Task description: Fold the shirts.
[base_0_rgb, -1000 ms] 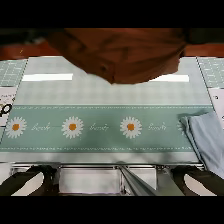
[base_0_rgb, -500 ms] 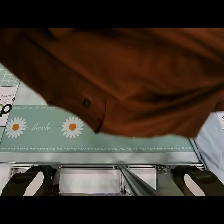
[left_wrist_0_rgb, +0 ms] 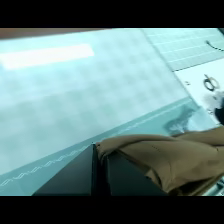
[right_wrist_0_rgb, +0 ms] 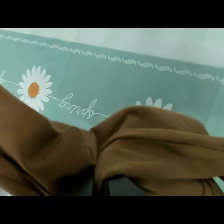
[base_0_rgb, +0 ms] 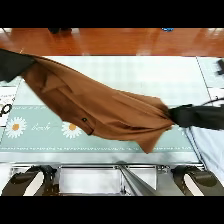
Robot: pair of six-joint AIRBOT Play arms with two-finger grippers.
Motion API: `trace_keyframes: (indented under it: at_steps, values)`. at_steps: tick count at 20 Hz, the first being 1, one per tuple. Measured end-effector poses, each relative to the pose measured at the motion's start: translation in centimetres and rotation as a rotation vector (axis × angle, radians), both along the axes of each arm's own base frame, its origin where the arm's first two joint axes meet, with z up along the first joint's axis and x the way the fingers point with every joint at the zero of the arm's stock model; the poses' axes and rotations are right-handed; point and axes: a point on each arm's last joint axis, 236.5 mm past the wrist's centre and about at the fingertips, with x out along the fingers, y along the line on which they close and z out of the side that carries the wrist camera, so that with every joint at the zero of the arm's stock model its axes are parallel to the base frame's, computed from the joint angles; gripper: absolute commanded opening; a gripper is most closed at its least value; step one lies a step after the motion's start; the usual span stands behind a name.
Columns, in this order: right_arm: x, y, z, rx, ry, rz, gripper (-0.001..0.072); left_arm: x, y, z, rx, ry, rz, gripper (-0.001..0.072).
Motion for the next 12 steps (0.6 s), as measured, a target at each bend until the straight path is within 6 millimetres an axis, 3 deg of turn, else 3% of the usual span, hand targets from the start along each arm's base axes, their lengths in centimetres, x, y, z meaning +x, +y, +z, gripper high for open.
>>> trace_keyframes:
  at_steps: [6,9,10,11,12]
  values:
    - [8.6,3.4,-8.1,0.159,0.111,-0.01,0.0029,10.8,2.1,-11.4,-0.027,0.222,0.125,0.0018]
    - [13.5,6.7,-10.6,0.244,0.152,0.002,0.0029,14.0,1.7,-17.4,-0.027,0.33,0.144,0.0018]
    - [15.1,7.8,-11.2,0.266,0.161,0.005,0.003,14.7,1.4,-19.3,-0.027,0.364,0.145,0.0056]
    - [16.9,8.9,-11.7,0.283,0.164,0.007,0.0133,15.2,1.2,-20.9,-0.026,0.391,0.149,0.0269]
    - [18.6,9.9,-11.8,0.308,0.165,0.005,0.0432,15.7,1.1,-22.0,-0.029,0.404,0.158,0.0504]
